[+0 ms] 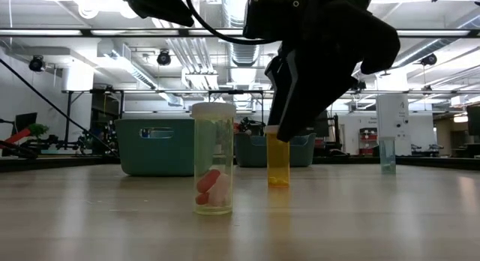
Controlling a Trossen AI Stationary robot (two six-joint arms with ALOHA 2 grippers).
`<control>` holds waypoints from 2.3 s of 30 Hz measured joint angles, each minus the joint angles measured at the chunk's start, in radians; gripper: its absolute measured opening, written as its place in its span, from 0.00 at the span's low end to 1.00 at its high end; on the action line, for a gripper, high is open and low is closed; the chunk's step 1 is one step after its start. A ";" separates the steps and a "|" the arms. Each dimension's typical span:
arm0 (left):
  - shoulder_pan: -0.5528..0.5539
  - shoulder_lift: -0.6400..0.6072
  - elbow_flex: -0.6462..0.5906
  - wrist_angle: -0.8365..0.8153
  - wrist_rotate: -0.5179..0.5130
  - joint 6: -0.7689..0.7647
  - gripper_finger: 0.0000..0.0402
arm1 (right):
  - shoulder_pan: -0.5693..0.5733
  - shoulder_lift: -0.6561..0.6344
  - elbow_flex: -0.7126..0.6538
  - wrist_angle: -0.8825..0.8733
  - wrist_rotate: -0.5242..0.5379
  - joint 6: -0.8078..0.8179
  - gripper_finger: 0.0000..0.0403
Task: Pick and place medicine bottles into bin by pill shape (circle, oval)
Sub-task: Put the orange tablet pill bottle into the blue bin
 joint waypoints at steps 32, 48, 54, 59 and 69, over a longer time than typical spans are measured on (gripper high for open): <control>0.000 -0.016 0.000 -0.026 0.001 0.084 0.36 | -0.017 -0.070 -0.002 -0.040 0.002 -0.002 0.28; 0.012 -0.120 -0.066 -0.011 -0.061 0.182 0.36 | -0.139 -0.273 -0.003 -0.085 0.002 -0.043 0.29; 0.045 -0.214 -0.175 0.096 -0.079 0.214 0.36 | -0.238 -0.320 -0.003 -0.102 0.001 -0.053 0.28; 0.097 -0.282 -0.266 0.235 -0.079 0.323 0.36 | -0.343 -0.329 0.011 -0.115 0.000 -0.091 0.29; 0.253 -0.363 -0.421 0.475 -0.076 0.425 0.36 | -0.553 -0.323 0.074 -0.138 -0.002 -0.198 0.29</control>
